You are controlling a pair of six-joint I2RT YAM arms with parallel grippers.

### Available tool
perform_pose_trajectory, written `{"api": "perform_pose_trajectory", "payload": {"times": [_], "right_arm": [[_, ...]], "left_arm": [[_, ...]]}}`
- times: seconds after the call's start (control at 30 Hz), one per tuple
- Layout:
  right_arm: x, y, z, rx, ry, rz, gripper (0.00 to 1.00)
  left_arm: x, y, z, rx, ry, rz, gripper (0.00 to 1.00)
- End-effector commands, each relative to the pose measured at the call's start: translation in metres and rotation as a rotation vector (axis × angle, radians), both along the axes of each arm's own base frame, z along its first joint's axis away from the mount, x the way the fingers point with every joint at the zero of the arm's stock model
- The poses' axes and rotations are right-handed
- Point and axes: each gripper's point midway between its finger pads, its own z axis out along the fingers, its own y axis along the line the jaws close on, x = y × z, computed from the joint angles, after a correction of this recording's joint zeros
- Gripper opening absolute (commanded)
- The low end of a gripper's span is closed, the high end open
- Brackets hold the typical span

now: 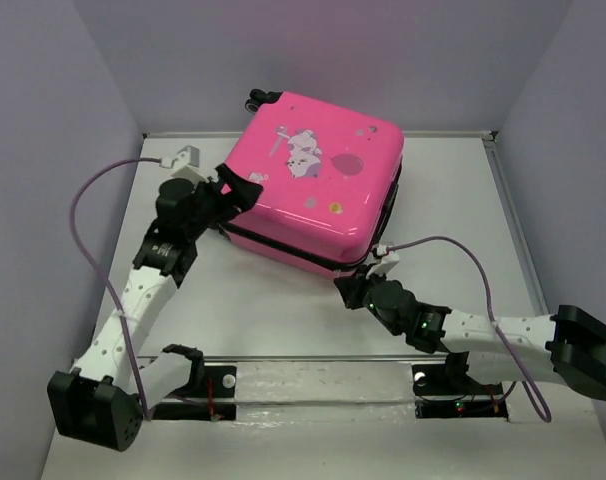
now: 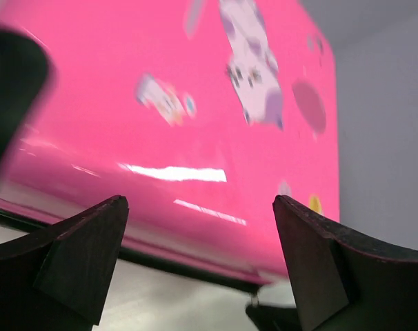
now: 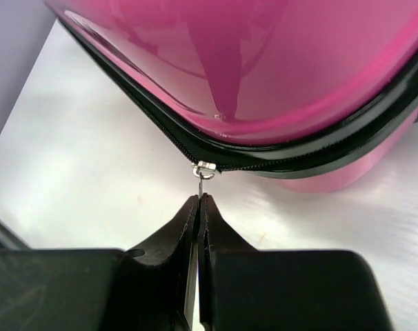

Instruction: Pack the luggage

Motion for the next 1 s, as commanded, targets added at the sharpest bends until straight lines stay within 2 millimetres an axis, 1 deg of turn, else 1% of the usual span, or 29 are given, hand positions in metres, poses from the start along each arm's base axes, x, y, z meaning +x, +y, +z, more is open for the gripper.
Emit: {"api": "perform_pose_trajectory", "payload": {"times": [0.0,0.07,0.1,0.17,0.2,0.27,0.3,0.33,0.37,0.4,0.43,0.47,0.5,0.6,0.77,0.87,0.97], "right_arm": [[-0.043,0.033,0.008,0.055,0.045,0.219,0.07],[-0.043,0.033,0.009,0.057,0.043,0.219,0.07],[-0.044,0.032,0.009,0.052,0.043,0.221,0.07],[-0.045,0.031,0.008,0.049,0.044,0.224,0.07],[-0.045,0.031,0.006,0.045,0.047,0.226,0.07],[-0.046,0.029,0.006,0.045,0.047,0.226,0.07],[-0.046,0.029,0.006,0.047,0.047,0.225,0.07],[-0.046,0.028,0.005,0.046,0.048,0.225,0.07],[-0.046,0.028,0.005,0.043,0.048,0.226,0.07],[-0.047,0.027,0.004,0.041,0.047,0.226,0.07],[-0.047,0.027,0.003,0.041,0.051,0.227,0.07],[-0.047,0.026,0.002,0.037,0.051,0.226,0.07],[-0.047,0.026,0.002,0.038,0.053,0.227,0.07],[-0.047,0.026,0.002,0.039,0.053,0.225,0.07],[-0.048,0.027,0.002,0.04,0.055,0.232,0.07],[-0.048,0.027,0.001,0.031,0.053,0.232,0.07],[-0.047,0.028,0.002,0.025,0.05,0.234,0.07]], "left_arm": [[0.021,0.081,0.021,0.032,-0.118,0.174,0.99],[0.024,0.1,0.017,0.016,-0.102,0.192,0.99],[0.031,0.122,0.014,0.016,-0.091,0.246,0.99],[0.039,0.133,0.021,0.009,-0.102,0.276,0.99],[0.048,0.142,0.02,-0.003,-0.094,0.3,0.99],[0.057,0.149,0.015,-0.023,-0.074,0.322,0.99],[0.065,0.153,0.006,-0.035,-0.047,0.329,0.99],[0.071,0.157,0.007,-0.059,-0.052,0.343,0.99],[0.077,0.159,0.006,-0.07,-0.047,0.347,0.99],[0.085,0.16,-0.002,-0.095,-0.023,0.343,0.99],[0.089,0.16,-0.006,-0.106,-0.009,0.339,0.99],[0.094,0.16,-0.006,-0.117,-0.005,0.334,0.99],[0.1,0.161,-0.015,-0.126,0.019,0.334,0.99],[0.113,0.161,-0.012,-0.159,0.006,0.331,0.99],[0.127,0.16,-0.009,-0.24,0.007,0.339,0.99],[0.135,0.159,-0.021,-0.269,0.031,0.343,0.98],[0.139,0.16,-0.021,-0.303,0.024,0.357,0.96]]}}
